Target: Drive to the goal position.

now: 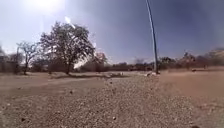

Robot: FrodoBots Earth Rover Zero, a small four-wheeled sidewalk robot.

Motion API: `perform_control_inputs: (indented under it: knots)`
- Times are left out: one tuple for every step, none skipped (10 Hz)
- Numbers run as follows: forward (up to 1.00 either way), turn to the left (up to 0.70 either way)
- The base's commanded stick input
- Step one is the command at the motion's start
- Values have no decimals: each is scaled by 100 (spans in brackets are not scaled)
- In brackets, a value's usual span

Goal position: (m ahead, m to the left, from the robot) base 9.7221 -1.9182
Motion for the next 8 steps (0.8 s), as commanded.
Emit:
perform_control_inputs:
  knots:
    - [50,0]
    - [50,0]
    - [50,0]
    - [50,-13]
    - [50,-37]
    - [50,-39]
    - [50,-16]
    - [50,0]
